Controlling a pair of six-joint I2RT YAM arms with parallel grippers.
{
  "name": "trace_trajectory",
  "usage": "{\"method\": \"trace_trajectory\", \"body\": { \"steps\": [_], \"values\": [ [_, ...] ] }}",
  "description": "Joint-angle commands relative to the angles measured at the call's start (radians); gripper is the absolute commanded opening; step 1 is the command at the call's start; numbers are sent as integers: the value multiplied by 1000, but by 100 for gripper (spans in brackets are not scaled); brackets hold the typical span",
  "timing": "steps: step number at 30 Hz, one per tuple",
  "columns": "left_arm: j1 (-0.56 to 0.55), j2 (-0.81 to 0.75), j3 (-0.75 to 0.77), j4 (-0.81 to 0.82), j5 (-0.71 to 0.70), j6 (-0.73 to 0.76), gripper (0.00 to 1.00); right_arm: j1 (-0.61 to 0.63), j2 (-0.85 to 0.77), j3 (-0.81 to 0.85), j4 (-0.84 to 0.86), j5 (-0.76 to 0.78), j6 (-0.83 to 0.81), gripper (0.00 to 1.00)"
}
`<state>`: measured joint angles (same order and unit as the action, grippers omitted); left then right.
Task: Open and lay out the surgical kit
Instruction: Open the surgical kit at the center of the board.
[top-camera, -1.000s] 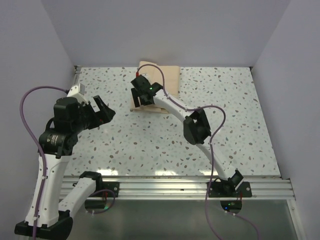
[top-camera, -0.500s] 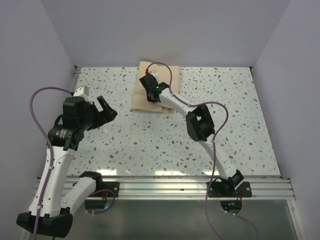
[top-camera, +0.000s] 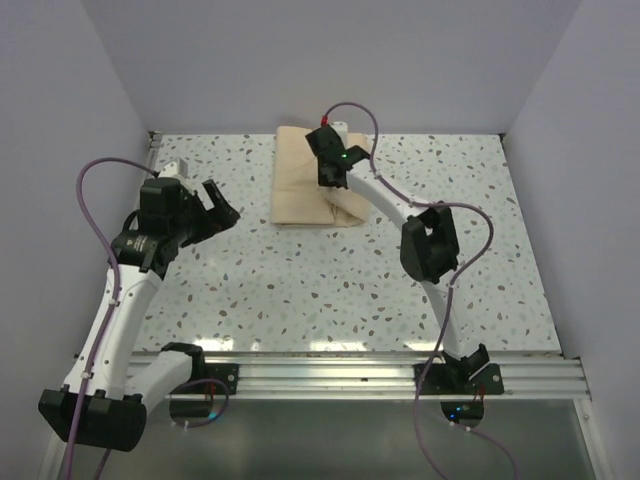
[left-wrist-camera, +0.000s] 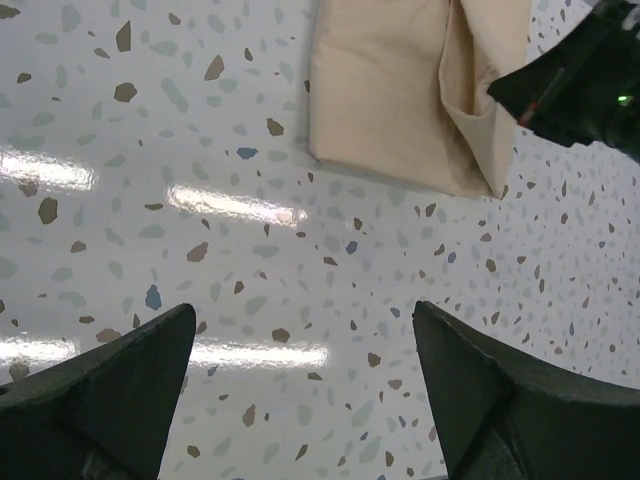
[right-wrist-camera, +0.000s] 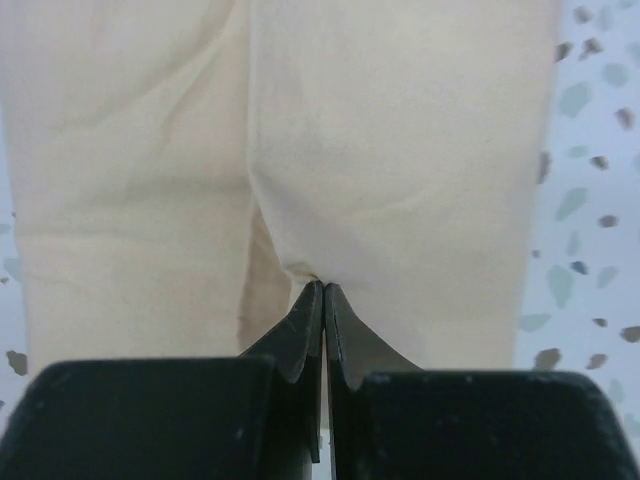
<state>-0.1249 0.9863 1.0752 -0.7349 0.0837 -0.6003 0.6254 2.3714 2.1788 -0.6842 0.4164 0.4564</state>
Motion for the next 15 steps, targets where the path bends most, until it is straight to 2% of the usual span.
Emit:
{"method": "trace_trajectory", "body": {
  "steps": [1,4,8,9,11,13,14,15],
  "values": [
    [-4,14,48,87,-9,43,94,-84,-214,-13,14,96,28,0],
    [-4,49,63,107,8,62,94,-131,-277,-69,-1,156,31,0],
    [-4,127,63,156,54,86,94,-197,-330,-232,-31,216,57,0],
    [-10,147,66,176,59,97,100,-225,-336,-263,-38,231,76,0],
    [-56,234,104,175,16,137,100,-249,-345,-347,-75,248,99,0],
    [-132,310,150,147,-115,172,100,-291,-345,-396,-121,266,139,0],
    [-151,386,198,143,-148,177,100,-306,-348,-433,-136,269,149,9],
    [-166,426,224,141,-168,178,100,-340,-351,-450,-153,272,169,33]
  ]
}}
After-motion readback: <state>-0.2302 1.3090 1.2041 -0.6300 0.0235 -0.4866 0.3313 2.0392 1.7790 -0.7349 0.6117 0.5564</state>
